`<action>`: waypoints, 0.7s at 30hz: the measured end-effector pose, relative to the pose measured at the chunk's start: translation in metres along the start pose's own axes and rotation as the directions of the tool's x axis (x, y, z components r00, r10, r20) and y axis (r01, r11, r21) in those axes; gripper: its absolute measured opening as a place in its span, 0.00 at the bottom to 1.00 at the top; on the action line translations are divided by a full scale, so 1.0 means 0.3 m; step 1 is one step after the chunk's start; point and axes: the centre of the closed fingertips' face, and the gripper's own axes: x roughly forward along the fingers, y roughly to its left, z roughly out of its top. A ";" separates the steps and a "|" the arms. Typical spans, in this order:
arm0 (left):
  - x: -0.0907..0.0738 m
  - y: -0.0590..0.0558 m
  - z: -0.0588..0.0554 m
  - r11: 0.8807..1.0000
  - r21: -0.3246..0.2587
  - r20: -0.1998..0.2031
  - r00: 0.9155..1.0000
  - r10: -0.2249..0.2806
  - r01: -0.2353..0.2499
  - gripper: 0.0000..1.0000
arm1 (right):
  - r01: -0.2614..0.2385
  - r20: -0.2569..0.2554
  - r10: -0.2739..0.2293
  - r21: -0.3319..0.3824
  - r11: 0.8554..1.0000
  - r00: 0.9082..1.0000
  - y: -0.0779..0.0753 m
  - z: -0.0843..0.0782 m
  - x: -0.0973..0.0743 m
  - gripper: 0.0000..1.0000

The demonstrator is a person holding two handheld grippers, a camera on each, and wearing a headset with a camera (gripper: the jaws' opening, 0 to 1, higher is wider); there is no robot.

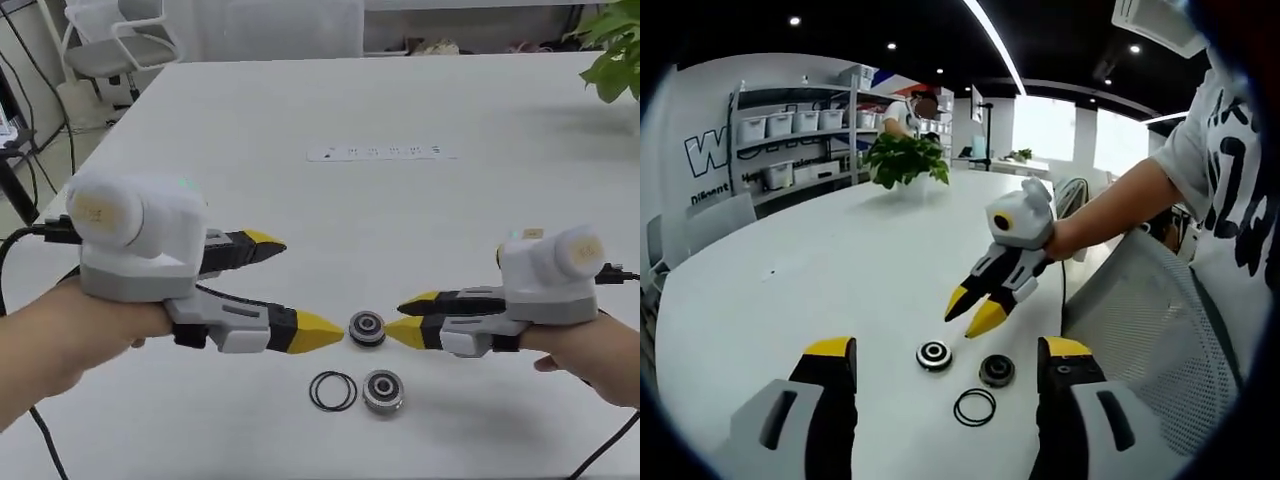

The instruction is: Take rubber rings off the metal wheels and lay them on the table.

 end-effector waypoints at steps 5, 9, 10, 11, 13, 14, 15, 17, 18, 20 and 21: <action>0.039 0.008 -0.024 1.000 0.004 -0.026 1.000 -0.015 0.016 0.67 | 0.006 -0.015 -0.006 -0.006 1.000 1.000 -0.015 -0.018 0.005 0.23; 0.077 0.013 -0.041 0.999 0.015 -0.043 0.999 -0.031 0.032 0.63 | 0.009 -0.026 -0.009 -0.014 1.000 1.000 -0.025 -0.030 0.008 0.23; 0.085 0.015 -0.046 0.999 0.014 -0.048 0.998 -0.034 0.035 0.62 | 0.010 -0.029 -0.010 -0.017 1.000 1.000 -0.025 -0.032 0.007 0.23; 0.097 0.014 -0.053 0.999 0.014 -0.056 0.998 -0.041 0.041 0.61 | 0.010 -0.029 -0.010 -0.017 1.000 1.000 -0.025 -0.033 0.007 0.23; 0.112 0.013 -0.060 0.999 0.017 -0.063 0.997 -0.048 0.049 0.59 | 0.012 -0.032 -0.012 -0.017 1.000 0.999 -0.031 -0.037 0.008 0.23; 0.124 0.012 -0.064 0.998 0.015 -0.067 0.996 -0.052 0.053 0.59 | 0.012 -0.033 -0.013 -0.017 1.000 0.999 -0.033 -0.039 0.009 0.23; 0.134 0.014 -0.067 0.998 0.013 -0.068 0.996 -0.057 0.058 0.59 | 0.014 -0.035 -0.015 -0.018 1.000 0.999 -0.036 -0.042 0.010 0.23; 0.149 0.017 -0.072 0.998 0.010 -0.070 0.996 -0.064 0.064 0.57 | 0.016 -0.035 -0.016 -0.018 1.000 0.999 -0.040 -0.045 0.010 0.23; 0.160 0.021 -0.077 0.998 0.009 -0.073 0.995 -0.068 0.069 0.56 | 0.016 -0.036 -0.017 -0.016 1.000 0.999 -0.043 -0.048 0.011 0.23; 0.178 0.029 -0.089 0.997 0.008 -0.084 0.994 -0.073 0.074 0.54 | 0.017 -0.037 -0.018 -0.017 1.000 0.999 -0.044 -0.051 0.012 0.23; 0.181 0.030 -0.091 0.997 0.007 -0.086 0.994 -0.074 0.074 0.53 | 0.017 -0.037 -0.018 -0.016 1.000 0.999 -0.044 -0.052 0.013 0.23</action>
